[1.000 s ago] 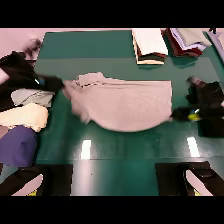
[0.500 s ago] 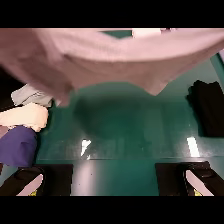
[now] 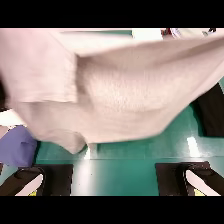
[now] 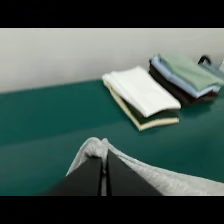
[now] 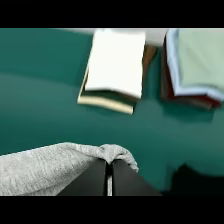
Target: Fold the shirts.
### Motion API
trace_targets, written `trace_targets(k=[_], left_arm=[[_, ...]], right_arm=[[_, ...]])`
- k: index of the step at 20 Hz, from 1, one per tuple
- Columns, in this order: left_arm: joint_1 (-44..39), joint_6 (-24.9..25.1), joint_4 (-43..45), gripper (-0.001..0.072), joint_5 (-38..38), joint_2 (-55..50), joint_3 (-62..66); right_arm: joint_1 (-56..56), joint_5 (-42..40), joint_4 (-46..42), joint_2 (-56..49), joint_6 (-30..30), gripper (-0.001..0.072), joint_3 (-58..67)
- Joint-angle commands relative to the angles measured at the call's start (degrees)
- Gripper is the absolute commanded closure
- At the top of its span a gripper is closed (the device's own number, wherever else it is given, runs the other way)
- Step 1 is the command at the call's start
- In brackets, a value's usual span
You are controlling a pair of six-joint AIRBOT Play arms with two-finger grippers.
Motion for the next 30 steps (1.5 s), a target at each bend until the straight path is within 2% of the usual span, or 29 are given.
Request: trace_targets(k=[1, 4, 7, 9, 11, 14, 17, 20, 27, 28, 29, 30], left_arm=[[0.0, -0.74, 1.18, 0.0687, 1.42, -5.46, -15.32], [0.63, -2.05, 0.87, 0.0687, 6.78, -15.1, -23.91], [4.07, -2.23, -3.61, 0.0687, 10.25, -26.6, -24.65], [6.49, 0.39, -9.51, 0.0687, 13.35, -32.06, -24.63], [7.8, 5.27, -15.96, 0.0687, 15.65, -35.67, -24.63], [7.96, 9.77, -18.93, 0.0687, 16.9, -37.16, -24.24], [7.98, 10.88, -18.18, 0.0686, 12.17, -37.05, -24.26], [7.06, 12.31, -16.24, 0.0686, 6.56, -37.66, -24.57], [4.98, 11.65, -14.08, 0.0686, 5.07, -40.04, -25.38], [5.01, 11.02, -13.79, 0.068, 4.55, -40.04, -25.38], [5.09, 9.38, -12.94, 0.0418, 4.26, -40.0, -25.35], [5.4, 6.64, -11.28, 0.0219, 3.23, -39.78, -25.35]], right_arm=[[0.04, 2.1, -0.85, -6.14, 0.09, 0.07, -7.76], [0.04, 2.43, -0.87, -15.65, -0.13, 0.07, -14.73], [-1.46, -1.36, -0.72, -25.59, -0.96, 0.07, -19.58], [-3.04, -4.92, -0.15, -31.61, -1.03, 0.0699, -19.8], [-4.55, -7.48, 1.44, -36.59, -1.05, 0.0699, -17.31], [-6.64, -7.23, 5.75, -41.2, -1.9, 0.0699, -10.78], [-8.07, -4.63, 5.55, -40.5, -4.2, 0.0699, -9.62], [-9.81, -5.53, 5.6, -36.79, -4.24, 0.0699, -17.22], [-9.73, -13.07, 5.84, -30.58, -4.0, 0.0695, -35.3], [-9.73, -13.62, 5.81, -30.21, -4.0, 0.0583, -35.87], [-9.75, -13.77, 5.81, -29.81, -4.0, 0.0345, -35.89], [-10.21, -13.75, 5.81, -29.03, -4.0, 0.027, -35.87]])
